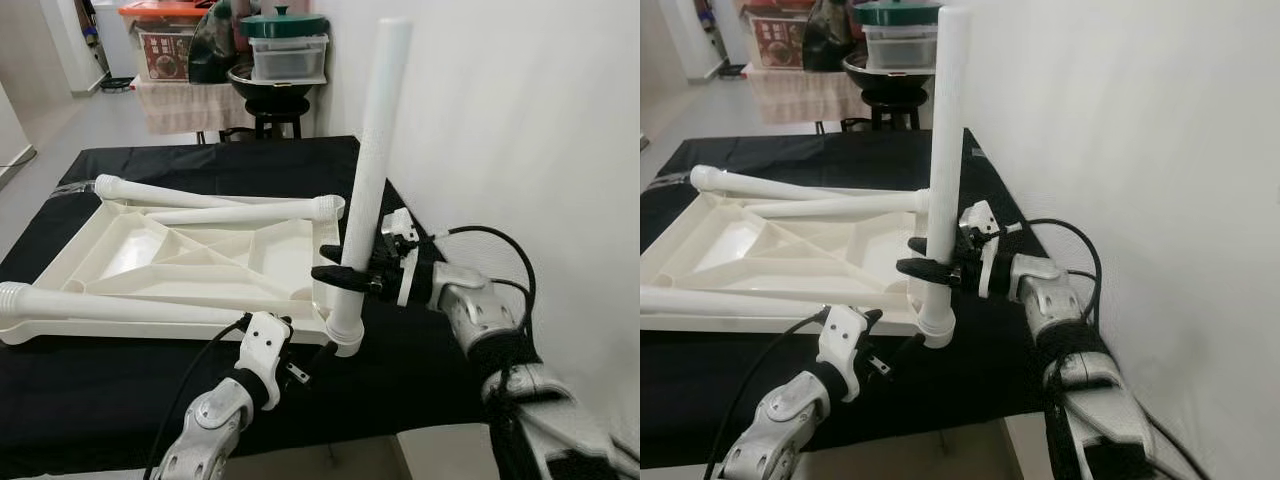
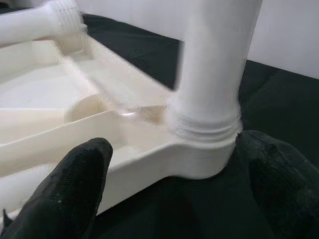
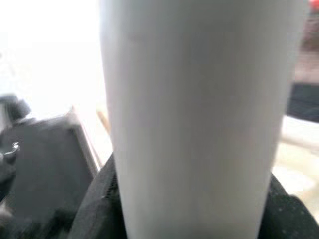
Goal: Building children table
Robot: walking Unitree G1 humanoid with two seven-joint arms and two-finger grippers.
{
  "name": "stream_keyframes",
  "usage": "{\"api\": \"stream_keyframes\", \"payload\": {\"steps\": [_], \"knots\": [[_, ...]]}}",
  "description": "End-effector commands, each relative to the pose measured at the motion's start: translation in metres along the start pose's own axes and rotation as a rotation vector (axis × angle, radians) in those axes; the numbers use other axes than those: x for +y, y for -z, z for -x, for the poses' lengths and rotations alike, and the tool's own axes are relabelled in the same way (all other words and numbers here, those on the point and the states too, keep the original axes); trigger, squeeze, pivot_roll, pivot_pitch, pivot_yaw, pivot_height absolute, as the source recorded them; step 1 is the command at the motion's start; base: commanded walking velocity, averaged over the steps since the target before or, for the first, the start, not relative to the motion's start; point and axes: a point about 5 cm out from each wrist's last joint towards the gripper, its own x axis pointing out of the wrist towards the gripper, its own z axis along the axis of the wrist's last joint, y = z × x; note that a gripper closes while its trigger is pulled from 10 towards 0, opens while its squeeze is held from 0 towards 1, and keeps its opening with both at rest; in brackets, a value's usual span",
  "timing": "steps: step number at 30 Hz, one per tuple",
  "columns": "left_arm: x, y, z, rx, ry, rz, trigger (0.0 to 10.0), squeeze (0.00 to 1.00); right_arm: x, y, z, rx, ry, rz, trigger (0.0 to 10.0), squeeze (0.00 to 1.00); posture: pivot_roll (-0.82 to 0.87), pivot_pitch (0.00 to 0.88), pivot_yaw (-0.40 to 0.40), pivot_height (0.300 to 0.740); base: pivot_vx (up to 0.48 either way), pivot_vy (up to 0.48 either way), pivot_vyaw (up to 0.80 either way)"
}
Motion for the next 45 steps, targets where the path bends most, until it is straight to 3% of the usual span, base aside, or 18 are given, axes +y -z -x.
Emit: {"api": "stream_keyframes", "payload": {"steps": [1,2,3,10,14,15,17,18,19,25,26,28,29,37,38,39,40,45], "knots": [[-0.001,0.002,0.001,0.006,0.007,0.002,10.0,0.0,0.003,0.022,-0.001,0.051,0.152,-0.081,0.0,0.0,0.0,0.0,-0.074,0.74,0.0,0.0,0.0],[0.0,0.001,0.002,0.005,0.005,0.001,10.0,0.0,0.029,0.057,0.004,0.102,0.372,-0.178,0.0,0.0,-0.02,0.0,-0.067,0.74,0.0,0.0,0.0],[0.002,0.001,0.002,0.005,0.002,0.0,10.0,0.0,0.043,0.053,0.0,0.075,0.364,-0.112,0.0,0.0,-0.03,0.0,-0.049,0.74,0.0,0.0,0.0],[0.004,0.001,0.002,0.008,0.01,0.001,10.0,0.0,0.012,0.049,0.006,0.11,0.47,-0.104,0.0,0.0,-0.02,0.0,-0.056,0.74,0.0,0.0,0.0],[0.005,0.0,0.002,0.01,-0.003,-0.019,10.0,0.0,0.015,0.05,0.005,0.118,0.457,-0.087,0.0,0.0,-0.02,0.0,-0.052,0.74,0.0,0.0,0.0],[0.005,0.001,0.002,0.011,-0.004,-0.017,10.0,0.0,0.02,0.049,0.003,0.118,0.436,-0.105,10.0,0.0,-0.02,0.0,-0.052,0.74,0.0,0.0,0.0],[0.005,0.001,0.001,0.012,-0.004,-0.014,10.0,0.0,0.023,0.047,0.002,0.119,0.424,-0.119,10.0,0.0,-0.01,0.0,-0.057,0.74,0.0,0.0,0.0],[0.005,0.001,0.001,0.013,-0.002,-0.008,10.0,0.0,0.025,0.042,0.001,0.108,0.391,-0.121,10.0,0.76,-0.01,0.0,-0.056,0.74,0.0,0.0,0.0],[0.005,0.001,0.0,0.014,0.001,-0.007,10.0,0.0,0.027,0.035,0.0,0.093,0.335,-0.115,10.0,1.0,-0.01,0.0,-0.056,0.74,0.0,0.0,0.0],[0.004,0.001,-0.002,0.015,0.001,-0.011,10.0,0.0,0.01,0.003,0.001,0.055,0.101,-0.018,10.0,1.0,0.0,0.0,-0.062,0.74,0.0,0.0,0.0],[0.004,0.001,-0.003,0.015,0.001,-0.009,10.0,0.0,0.003,-0.005,0.003,0.055,0.06,0.017,10.0,0.64,0.0,0.0,-0.062,0.74,0.0,0.0,0.0],[0.004,0.002,-0.003,0.015,0.001,-0.008,10.0,0.0,-0.004,-0.011,0.004,0.068,0.022,0.04,10.0,0.64,0.0,0.0,-0.063,0.74,0.0,0.0,0.0],[0.003,0.002,-0.004,0.014,0.001,-0.006,10.0,0.0,-0.008,-0.016,0.005,0.091,-0.046,0.063,10.0,0.0,0.0,0.0,-0.068,0.74,0.0,0.0,0.0],[0.001,0.001,-0.003,0.014,-0.003,-0.018,10.0,0.0,-0.014,-0.023,0.016,0.25,-0.395,0.096,10.0,0.0,0.02,0.0,-0.08,0.74,0.0,0.0,0.0],[0.001,0.002,-0.003,0.014,-0.003,-0.018,10.0,0.0,-0.016,-0.023,0.016,0.256,-0.394,0.085,3.3,0.0,0.02,0.0,-0.08,0.74,0.0,0.0,0.0],[0.001,0.002,-0.003,0.014,-0.003,-0.018,10.0,0.0,-0.016,-0.023,0.016,0.256,-0.394,0.085,3.3,0.0,0.02,0.0,-0.08,0.74,0.0,0.0,0.0],[0.001,0.002,-0.002,0.014,-0.002,-0.017,10.0,0.0,-0.018,-0.023,0.016,0.258,-0.389,0.07,0.0,0.0,0.03,0.0,-0.085,0.74,0.0,0.0,0.0],[0.0,0.002,-0.002,0.016,0.0,-0.015,10.0,0.0,-0.026,-0.022,0.02,0.252,-0.403,0.031,0.0,0.0,0.03,0.0,-0.084,0.74,0.0,0.0,0.0]]}}
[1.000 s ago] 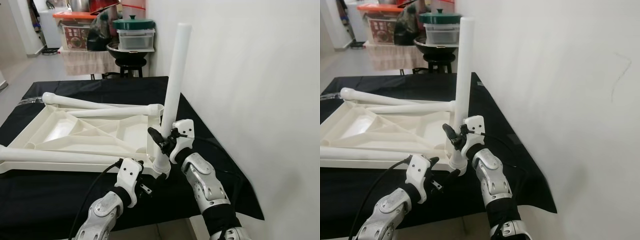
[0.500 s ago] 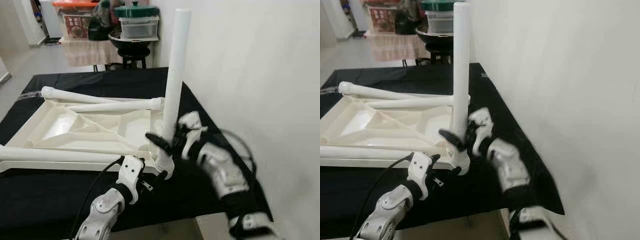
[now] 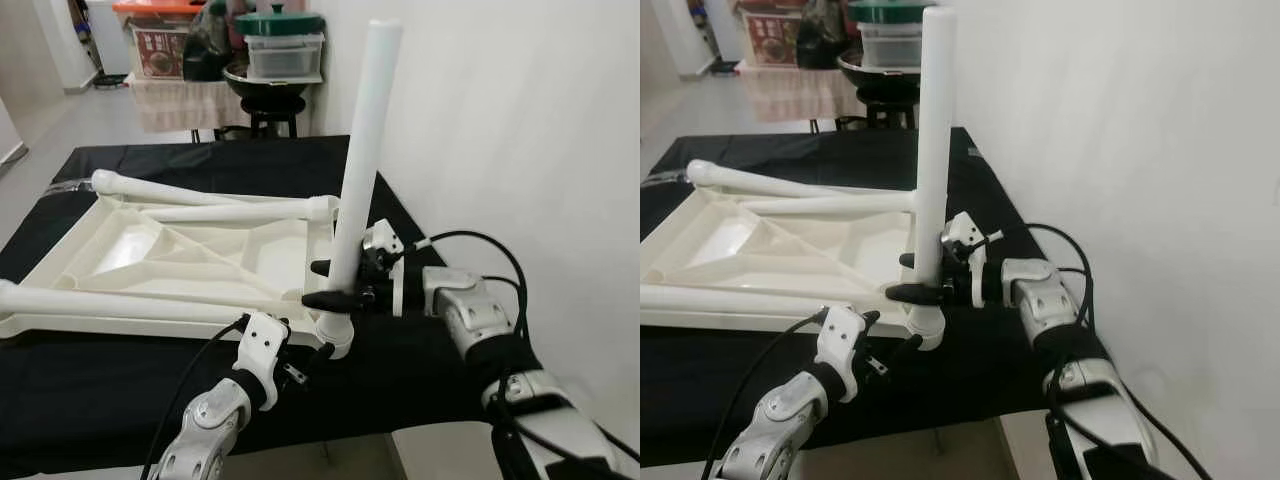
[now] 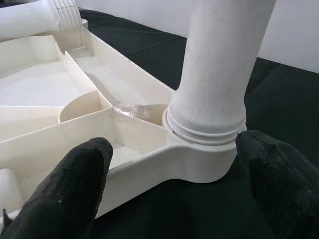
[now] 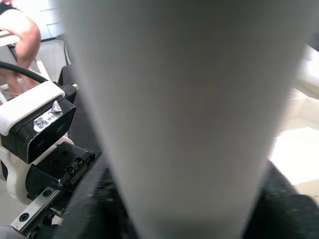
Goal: Building children table
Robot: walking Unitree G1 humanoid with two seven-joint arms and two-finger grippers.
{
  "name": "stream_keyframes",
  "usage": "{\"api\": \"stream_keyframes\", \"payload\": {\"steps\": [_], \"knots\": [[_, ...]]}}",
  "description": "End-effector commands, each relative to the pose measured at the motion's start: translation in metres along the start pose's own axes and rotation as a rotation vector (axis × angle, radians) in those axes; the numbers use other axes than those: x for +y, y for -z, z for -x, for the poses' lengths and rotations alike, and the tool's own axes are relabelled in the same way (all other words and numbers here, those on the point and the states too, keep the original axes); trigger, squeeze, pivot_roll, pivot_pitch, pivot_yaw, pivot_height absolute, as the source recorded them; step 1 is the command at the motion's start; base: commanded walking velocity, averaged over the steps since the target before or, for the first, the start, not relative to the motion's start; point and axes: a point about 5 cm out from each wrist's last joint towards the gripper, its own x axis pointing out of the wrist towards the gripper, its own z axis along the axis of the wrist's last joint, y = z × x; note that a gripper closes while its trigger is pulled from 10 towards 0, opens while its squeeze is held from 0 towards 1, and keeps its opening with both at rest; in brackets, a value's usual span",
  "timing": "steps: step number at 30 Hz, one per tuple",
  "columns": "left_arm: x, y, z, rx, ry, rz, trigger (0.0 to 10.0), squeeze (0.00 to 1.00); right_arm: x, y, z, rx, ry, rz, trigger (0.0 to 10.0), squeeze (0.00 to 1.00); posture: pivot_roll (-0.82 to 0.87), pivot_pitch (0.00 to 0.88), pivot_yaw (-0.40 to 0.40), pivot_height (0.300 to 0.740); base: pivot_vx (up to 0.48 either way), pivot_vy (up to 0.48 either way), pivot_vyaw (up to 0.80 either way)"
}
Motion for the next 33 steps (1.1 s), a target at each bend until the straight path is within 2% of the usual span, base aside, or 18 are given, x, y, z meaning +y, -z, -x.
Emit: {"api": "stream_keyframes", "payload": {"steps": [1,8,10,13,14,15,16,17,20,21,22,27,28,30,31,33], "knots": [[-0.001,0.003,0.002,0.013,-0.001,-0.007,10.0,0.0,0.001,0.002,0.0,-0.02,-0.032,-0.015,0.0,0.0,0.03,0.0,-0.084,0.74,0.0,0.0,0.0],[-0.001,0.003,0.002,0.015,0.002,-0.004,10.0,0.0,-0.001,0.004,0.007,-0.054,0.013,-0.015,0.0,0.0,0.03,0.0,-0.078,0.74,0.0,0.0,0.0],[-0.001,0.003,0.003,0.014,-0.002,-0.006,10.0,0.0,0.013,0.02,0.0,-0.109,0.115,-0.083,0.0,0.0,0.03,0.0,-0.098,0.74,0.0,0.0,0.0],[-0.001,0.003,0.004,0.014,-0.004,-0.007,10.0,0.0,0.02,0.027,-0.004,-0.14,0.167,-0.123,0.0,0.0,0.03,0.0,-0.098,0.74,0.0,0.0,0.0],[0.001,0.003,0.006,0.013,-0.008,-0.008,10.0,0.0,0.03,0.036,-0.026,-0.386,0.495,-0.327,0.0,0.0,0.01,0.0,-0.097,0.74,0.0,0.0,0.0],[0.004,0.002,0.007,0.013,-0.012,-0.008,10.0,0.0,0.062,0.06,-0.045,-0.264,0.626,-0.324,0.0,0.0,-0.01,0.0,-0.074,0.74,0.0,0.0,0.0],[0.004,0.002,0.007,0.013,-0.012,-0.008,10.0,0.0,0.062,0.06,-0.045,-0.264,0.626,-0.324,0.0,0.0,-0.01,0.0,-0.074,0.74,0.0,0.0,0.0],[0.007,0.004,0.008,0.024,-0.006,-0.018,10.0,0.0,0.071,0.05,-0.05,-0.309,0.675,-0.255,0.0,0.0,-0.04,0.0,-0.044,0.74,0.0,0.0,0.0],[0.008,0.004,0.008,0.028,-0.005,-0.021,10.0,0.0,0.071,0.05,-0.049,-0.323,0.704,-0.252,0.0,0.0,-0.05,0.0,-0.035,0.74,0.0,0.0,0.0],[0.008,0.004,0.007,0.027,0.007,-0.009,10.0,0.0,0.065,0.059,-0.046,-0.29,0.703,-0.303,0.0,0.0,-0.01,0.0,-0.058,0.74,0.0,0.0,0.0],[0.009,0.004,0.007,0.03,0.013,-0.002,10.0,0.0,0.062,0.057,-0.047,-0.31,0.691,-0.306,0.0,0.0,-0.01,0.0,-0.057,0.74,0.0,0.0,0.0],[0.011,0.004,0.007,0.029,-0.014,-0.029,10.0,0.0,0.067,0.055,-0.05,-0.267,0.675,-0.294,0.0,0.0,0.0,0.0,-0.059,0.74,0.0,0.0,0.0],[0.011,0.004,0.007,0.028,-0.016,-0.029,10.0,0.0,0.066,0.055,-0.05,-0.254,0.68,-0.319,10.0,0.0,0.0,0.0,-0.061,0.74,0.0,0.0,0.0],[0.01,0.004,0.006,0.03,-0.013,-0.026,10.0,0.0,0.064,0.053,-0.049,-0.258,0.683,-0.321,10.0,0.0,0.0,0.0,-0.056,0.74,0.0,0.0,0.0],[0.009,0.004,0.005,0.033,-0.005,-0.022,10.0,0.0,0.06,0.047,-0.05,-0.244,0.635,-0.258,10.0,0.83,0.0,0.0,-0.05,0.74,0.0,0.0,0.0],[0.009,0.004,0.005,0.033,-0.005,-0.022,10.0,0.0,0.06,0.047,-0.05,-0.244,0.635,-0.258,10.0,0.83,0.0,0.0,-0.05,0.74,0.0,0.0,0.0]]}}
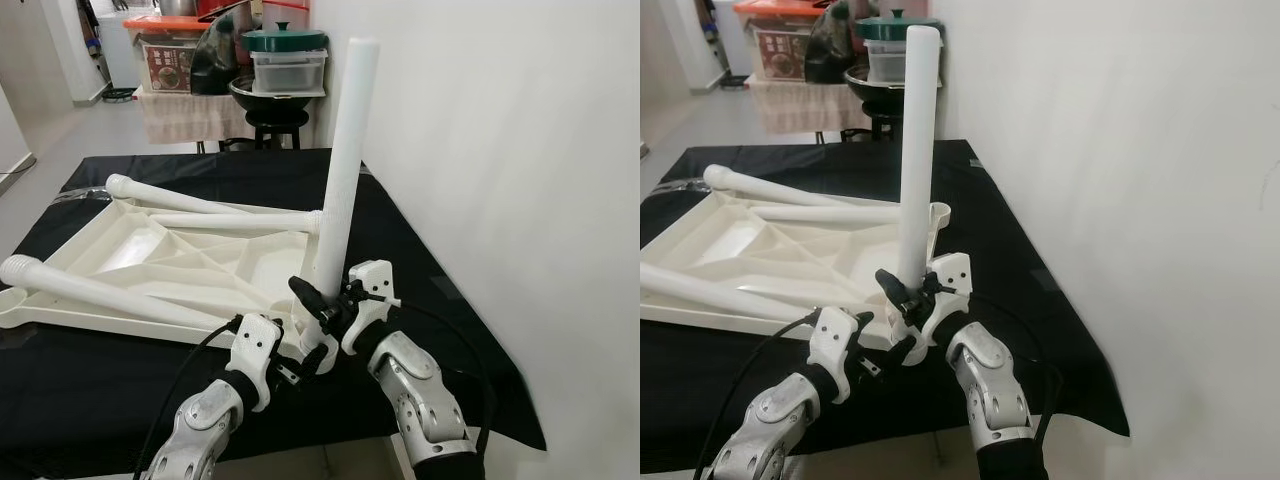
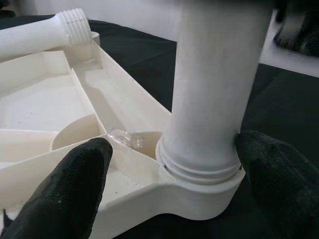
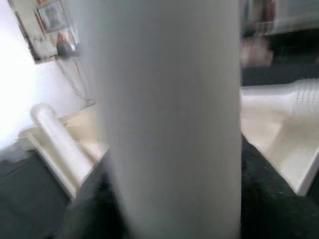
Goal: Building children table
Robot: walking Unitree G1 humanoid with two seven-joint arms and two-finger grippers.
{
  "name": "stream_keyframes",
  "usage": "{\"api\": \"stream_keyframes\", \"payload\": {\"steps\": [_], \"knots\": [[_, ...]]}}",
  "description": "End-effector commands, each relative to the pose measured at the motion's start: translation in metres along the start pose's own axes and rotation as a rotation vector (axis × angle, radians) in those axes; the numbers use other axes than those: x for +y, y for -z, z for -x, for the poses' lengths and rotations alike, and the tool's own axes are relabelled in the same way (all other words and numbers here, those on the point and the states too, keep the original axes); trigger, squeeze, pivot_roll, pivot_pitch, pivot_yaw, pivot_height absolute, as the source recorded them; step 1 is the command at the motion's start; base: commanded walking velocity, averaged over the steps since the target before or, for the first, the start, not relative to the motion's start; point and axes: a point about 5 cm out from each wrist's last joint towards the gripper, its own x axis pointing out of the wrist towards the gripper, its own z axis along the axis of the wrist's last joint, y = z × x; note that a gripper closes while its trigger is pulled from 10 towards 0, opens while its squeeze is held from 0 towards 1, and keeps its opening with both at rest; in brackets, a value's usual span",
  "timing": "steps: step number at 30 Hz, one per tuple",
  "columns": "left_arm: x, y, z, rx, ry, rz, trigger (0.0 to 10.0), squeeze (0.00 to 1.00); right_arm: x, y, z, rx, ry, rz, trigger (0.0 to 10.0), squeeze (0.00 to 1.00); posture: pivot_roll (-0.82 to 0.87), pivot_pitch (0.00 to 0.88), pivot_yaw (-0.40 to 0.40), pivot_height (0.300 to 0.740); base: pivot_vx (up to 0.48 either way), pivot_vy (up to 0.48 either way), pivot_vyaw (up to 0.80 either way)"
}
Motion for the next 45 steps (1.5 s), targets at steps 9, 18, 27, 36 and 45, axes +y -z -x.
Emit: {"api": "stream_keyframes", "payload": {"steps": [9,18,27,36,45], "knots": [[-0.002,0.006,-0.002,0.026,0.012,0.006,10.0,0.0,-0.015,-0.011,-0.006,0.18,-0.447,0.132,10.0,0.0,0.02,0.0,-0.061,0.74,0.0,0.0,0.0],[-0.007,0.004,0.002,0.004,0.001,-0.001,10.0,0.0,-0.028,-0.029,0.0,0.273,-0.743,0.14,10.0,0.0,0.03,0.0,-0.077,0.74,0.0,0.0,0.0],[-0.012,0.006,0.008,0.008,0.019,0.016,10.0,0.0,-0.045,-0.039,-0.003,0.292,-0.792,0.081,0.0,0.0,0.02,0.0,-0.071,0.74,0.0,0.0,0.0],[-0.013,0.006,0.009,0.009,0.021,0.031,10.0,0.0,-0.062,-0.041,0.001,0.257,-0.626,0.159,0.0,0.0,0.01,0.0,-0.061,0.74,0.0,0.0,0.0],[-0.007,0.005,0.014,0.011,0.016,0.024,10.0,0.0,-0.02,0.015,0.022,0.025,0.296,0.056,0.0,0.0,-0.07,0.0,-0.008,0.74,0.0,0.0,0.0]]}}
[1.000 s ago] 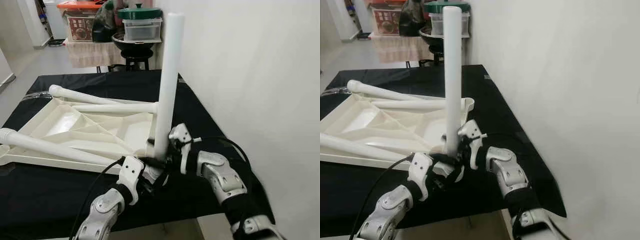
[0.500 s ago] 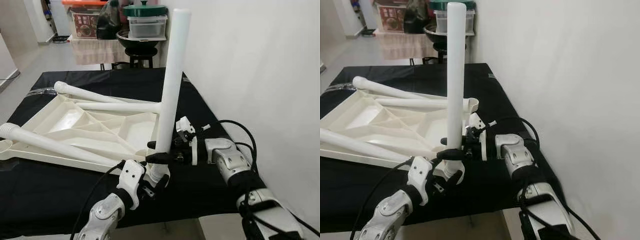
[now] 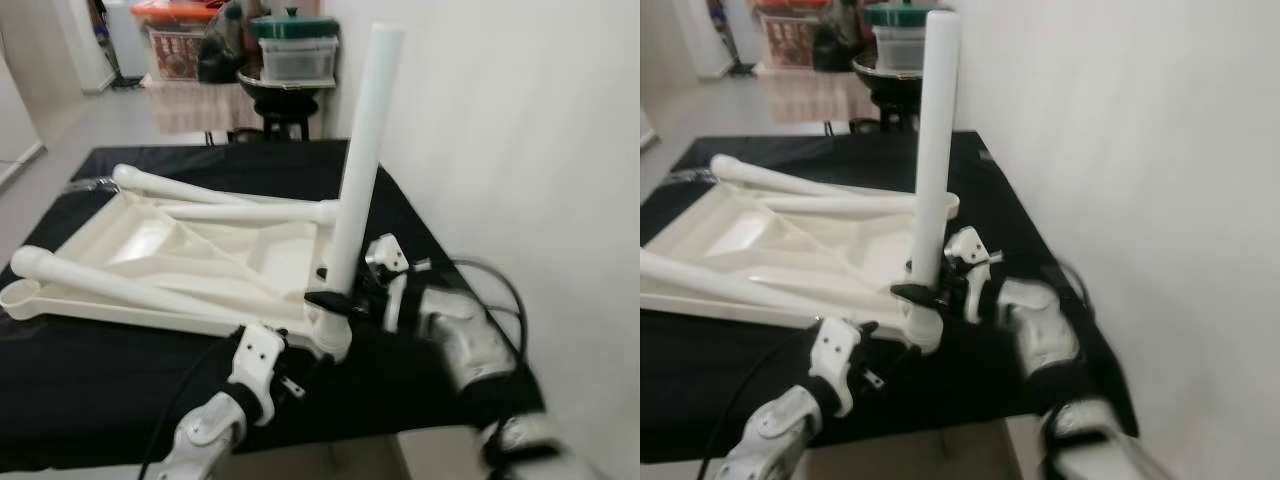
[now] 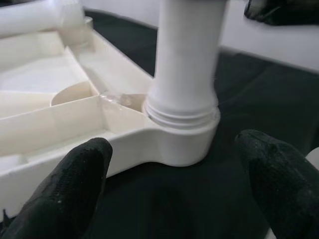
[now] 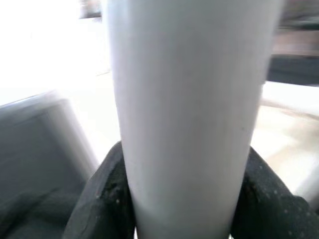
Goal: Building children table
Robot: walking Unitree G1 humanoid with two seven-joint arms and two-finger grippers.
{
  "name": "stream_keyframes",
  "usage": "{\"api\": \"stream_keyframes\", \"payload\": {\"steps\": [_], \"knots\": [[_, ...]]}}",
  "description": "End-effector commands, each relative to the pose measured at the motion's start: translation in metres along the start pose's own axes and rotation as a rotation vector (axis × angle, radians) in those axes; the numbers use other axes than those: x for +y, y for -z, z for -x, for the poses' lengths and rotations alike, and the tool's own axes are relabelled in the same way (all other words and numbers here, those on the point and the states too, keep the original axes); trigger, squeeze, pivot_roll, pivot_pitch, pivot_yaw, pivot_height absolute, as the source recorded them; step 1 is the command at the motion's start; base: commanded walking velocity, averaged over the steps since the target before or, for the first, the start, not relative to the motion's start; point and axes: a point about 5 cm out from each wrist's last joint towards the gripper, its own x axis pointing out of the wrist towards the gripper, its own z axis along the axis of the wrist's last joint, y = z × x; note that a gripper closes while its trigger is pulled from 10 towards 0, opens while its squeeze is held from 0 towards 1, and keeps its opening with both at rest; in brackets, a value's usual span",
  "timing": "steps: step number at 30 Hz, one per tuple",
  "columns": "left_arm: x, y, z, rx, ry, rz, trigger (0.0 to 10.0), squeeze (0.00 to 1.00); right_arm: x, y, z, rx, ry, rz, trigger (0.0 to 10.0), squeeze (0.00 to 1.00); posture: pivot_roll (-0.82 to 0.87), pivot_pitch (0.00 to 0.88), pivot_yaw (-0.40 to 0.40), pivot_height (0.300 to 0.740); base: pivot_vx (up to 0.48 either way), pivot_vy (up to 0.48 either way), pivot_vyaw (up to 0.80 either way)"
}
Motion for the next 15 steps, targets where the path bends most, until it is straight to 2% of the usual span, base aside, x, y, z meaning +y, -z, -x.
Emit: {"api": "stream_keyframes", "payload": {"steps": [1,2,5,7,12,15], "knots": [[0.003,0.0,0.002,0.006,0.0,-0.001,10.0,0.0,-0.001,0.014,0.012,0.038,0.237,-0.024,0.0,0.0,-0.07,0.0,-0.008,0.74,0.0,0.0,0.0],[0.005,0.001,0.001,0.014,0.002,-0.026,10.0,0.0,0.0,0.006,0.011,-0.004,0.279,0.036,0.0,0.0,-0.07,0.0,-0.008,0.74,0.0,0.0,0.0],[0.004,-0.003,-0.001,0.004,0.007,-0.014,10.0,0.0,-0.006,0.017,0.009,0.065,0.251,0.013,0.0,0.0,-0.04,0.0,-0.038,0.74,0.0,0.0,0.0],[0.006,-0.002,0.0,0.003,0.007,0.013,10.0,0.0,-0.002,0.017,0.005,0.054,0.236,0.027,0.0,0.0,-0.04,0.0,-0.025,0.74,0.0,0.0,0.0],[0.006,-0.002,0.0,0.009,-0.01,-0.013,10.0,0.0,0.004,0.013,0.008,0.054,0.245,0.04,0.0,0.0,-0.04,0.0,-0.022,0.74,0.0,0.0,0.0],[0.006,-0.001,-0.001,0.012,-0.003,0.003,10.0,0.0,-0.001,0.01,0.007,0.053,0.298,0.079,0.0,0.0,-0.04,0.0,-0.024,0.74,0.0,0.0,0.0]]}}
